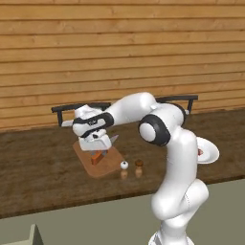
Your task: Pick up the knife from the drawer and place it on the cutting board. Then place the meat from the plate to the cutting board.
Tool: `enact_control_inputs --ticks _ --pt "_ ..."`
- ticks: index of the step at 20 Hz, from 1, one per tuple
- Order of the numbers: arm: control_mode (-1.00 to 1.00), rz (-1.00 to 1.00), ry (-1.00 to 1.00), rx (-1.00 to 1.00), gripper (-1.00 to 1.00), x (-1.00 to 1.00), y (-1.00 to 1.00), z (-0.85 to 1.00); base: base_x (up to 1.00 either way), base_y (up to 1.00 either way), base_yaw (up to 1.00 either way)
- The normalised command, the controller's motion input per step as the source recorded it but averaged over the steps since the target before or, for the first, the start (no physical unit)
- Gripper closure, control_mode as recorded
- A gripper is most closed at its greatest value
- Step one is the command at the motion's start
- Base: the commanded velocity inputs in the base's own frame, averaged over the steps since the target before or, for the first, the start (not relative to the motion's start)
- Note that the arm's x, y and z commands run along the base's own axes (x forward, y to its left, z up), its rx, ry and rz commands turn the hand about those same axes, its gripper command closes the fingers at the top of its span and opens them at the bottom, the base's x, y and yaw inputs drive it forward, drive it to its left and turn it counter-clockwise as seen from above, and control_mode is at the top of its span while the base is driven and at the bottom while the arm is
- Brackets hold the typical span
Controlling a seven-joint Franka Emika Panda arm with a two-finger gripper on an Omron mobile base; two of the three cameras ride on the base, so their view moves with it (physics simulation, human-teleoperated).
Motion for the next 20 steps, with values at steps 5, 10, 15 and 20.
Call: enact_control_inputs --ticks 5,10,15,20 --pt "-1.0 0.0 -0.19 0.01 -1.0 -0.35 -0.1 0.56 0.0 0.0 0.0" --pt "-1.0 0.0 -0.17 0.04 -1.0 -0.04 -0.45 1.0 0.0 0.0 0.0" --pt "-1.0 0.0 -0.16 0.04 -1.0 -0.05 -0.63 0.83 0.0 0.0 0.0" --pt "-1.0 0.0 -0.18 0.04 -1.0 -0.18 -0.81 0.57 0.0 0.0 0.0"
